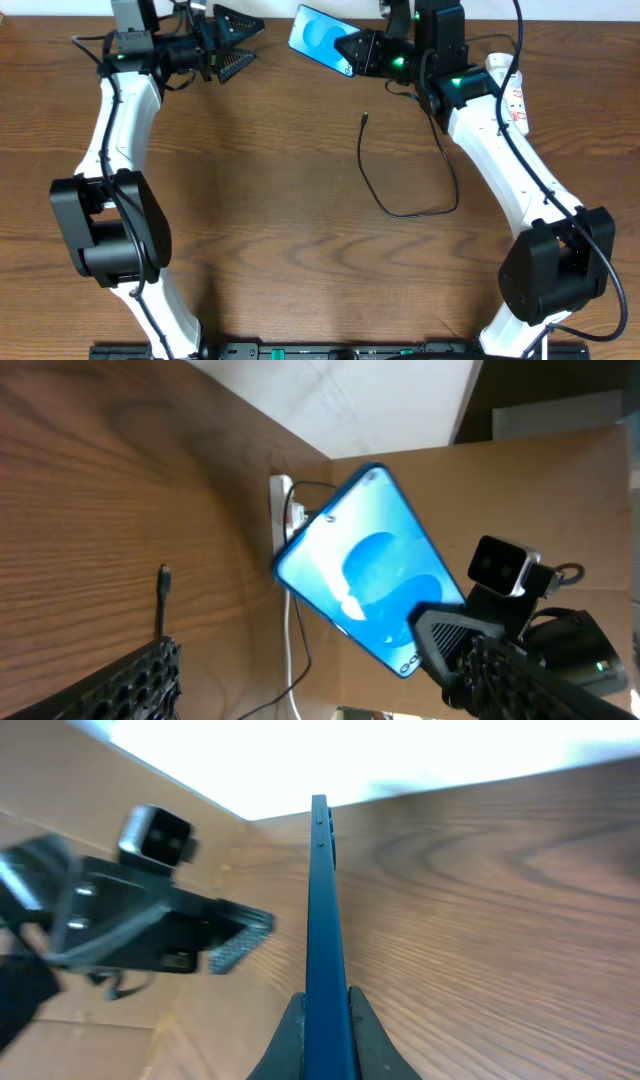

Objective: Plug charger to phone and switch on socket
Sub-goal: 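Rotate the phone with the right gripper and raise it toward the back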

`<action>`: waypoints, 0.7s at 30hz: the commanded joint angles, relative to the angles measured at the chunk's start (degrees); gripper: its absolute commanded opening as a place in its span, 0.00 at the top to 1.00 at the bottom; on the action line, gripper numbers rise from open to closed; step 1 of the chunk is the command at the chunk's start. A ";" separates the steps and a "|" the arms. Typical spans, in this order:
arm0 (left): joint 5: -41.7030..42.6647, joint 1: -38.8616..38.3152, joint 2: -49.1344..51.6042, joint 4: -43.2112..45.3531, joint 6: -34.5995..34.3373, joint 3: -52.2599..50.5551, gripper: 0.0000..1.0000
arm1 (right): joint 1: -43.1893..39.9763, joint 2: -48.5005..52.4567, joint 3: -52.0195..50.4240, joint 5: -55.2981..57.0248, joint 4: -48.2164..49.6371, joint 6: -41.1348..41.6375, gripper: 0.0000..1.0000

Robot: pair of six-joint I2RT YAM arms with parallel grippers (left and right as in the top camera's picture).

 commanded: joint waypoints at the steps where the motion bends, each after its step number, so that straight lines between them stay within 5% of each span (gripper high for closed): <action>1: 4.00 0.31 -0.33 0.31 1.16 0.50 0.08 | -0.37 -1.38 2.10 -6.73 4.52 5.55 0.99; 11: 4.00 0.26 -0.33 0.46 0.59 0.50 0.08 | -0.55 -1.36 2.08 -10.27 7.58 9.75 0.99; 21: 7.23 -0.09 -0.76 11.80 -10.23 0.50 0.08 | -1.33 -1.36 2.08 -13.99 12.79 14.12 0.99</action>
